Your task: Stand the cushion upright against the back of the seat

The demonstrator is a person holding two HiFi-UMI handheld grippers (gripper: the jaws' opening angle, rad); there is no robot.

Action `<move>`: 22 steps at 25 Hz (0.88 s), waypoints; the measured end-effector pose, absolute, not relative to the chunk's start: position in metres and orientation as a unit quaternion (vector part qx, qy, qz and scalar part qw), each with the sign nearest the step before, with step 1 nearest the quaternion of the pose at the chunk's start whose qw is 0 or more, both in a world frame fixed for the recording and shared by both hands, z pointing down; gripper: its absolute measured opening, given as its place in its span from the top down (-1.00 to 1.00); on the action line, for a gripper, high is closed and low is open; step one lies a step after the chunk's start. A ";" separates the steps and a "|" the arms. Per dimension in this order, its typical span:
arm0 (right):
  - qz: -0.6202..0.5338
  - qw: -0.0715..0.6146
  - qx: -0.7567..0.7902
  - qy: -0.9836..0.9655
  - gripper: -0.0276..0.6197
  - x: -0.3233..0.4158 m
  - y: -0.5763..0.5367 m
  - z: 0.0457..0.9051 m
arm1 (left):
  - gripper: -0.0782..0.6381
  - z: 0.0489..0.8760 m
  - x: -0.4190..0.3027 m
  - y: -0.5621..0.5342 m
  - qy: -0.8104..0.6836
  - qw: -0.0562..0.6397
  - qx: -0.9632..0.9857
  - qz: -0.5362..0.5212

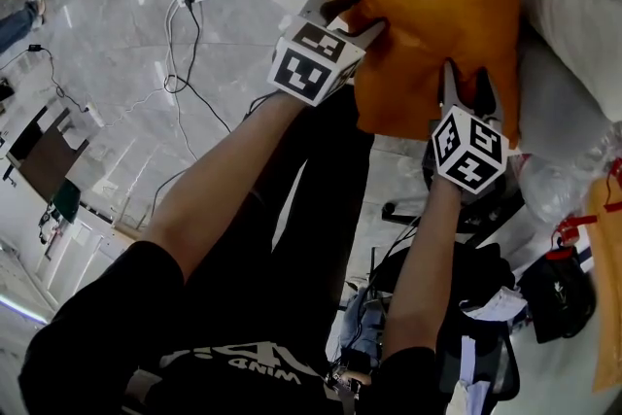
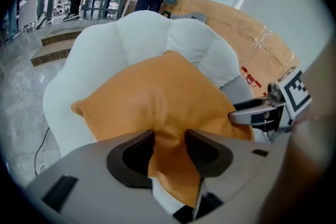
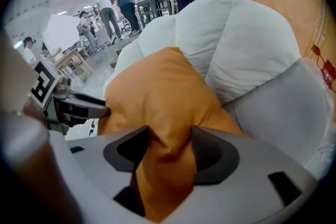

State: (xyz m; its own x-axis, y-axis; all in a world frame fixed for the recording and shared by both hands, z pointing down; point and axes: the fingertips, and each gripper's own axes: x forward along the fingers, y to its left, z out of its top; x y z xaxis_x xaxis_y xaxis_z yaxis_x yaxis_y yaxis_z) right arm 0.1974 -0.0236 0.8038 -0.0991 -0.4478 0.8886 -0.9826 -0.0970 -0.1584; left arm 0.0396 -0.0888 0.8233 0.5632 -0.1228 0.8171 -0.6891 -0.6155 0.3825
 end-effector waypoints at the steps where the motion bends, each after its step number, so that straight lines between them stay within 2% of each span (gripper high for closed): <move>1: 0.439 0.301 0.601 -0.596 0.09 0.199 -0.023 0.804 | 0.27 0.823 0.041 -0.089 -0.250 0.366 0.805 0.395; 6: 0.447 0.277 0.617 -0.586 0.49 0.203 -0.023 0.806 | 0.72 0.819 0.052 -0.086 -0.236 0.370 0.807 0.395; 8: 0.454 0.258 0.622 -0.583 0.68 0.206 -0.022 0.805 | 0.75 0.818 0.056 -0.085 -0.232 0.376 0.810 0.387; 10: 0.457 0.243 0.625 -0.585 0.79 0.208 -0.021 0.801 | 0.75 0.814 0.057 -0.084 -0.229 0.375 0.813 0.381; 17: 0.442 0.213 0.648 -0.582 0.83 0.213 -0.020 0.782 | 0.76 0.789 0.059 -0.081 -0.221 0.358 0.830 0.367; 22: 0.451 0.161 0.657 -0.582 0.83 0.205 -0.021 0.764 | 0.76 0.767 0.052 -0.089 -0.224 0.333 0.844 0.356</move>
State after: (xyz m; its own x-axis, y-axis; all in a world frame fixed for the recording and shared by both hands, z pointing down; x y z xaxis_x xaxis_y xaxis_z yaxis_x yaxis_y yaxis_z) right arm 0.2045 -0.0208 0.7644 -0.0839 -0.6202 0.7799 -0.9102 -0.2709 -0.3133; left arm 0.0522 -0.0888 0.7668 0.6456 -0.1407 0.7506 -0.6157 -0.6774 0.4025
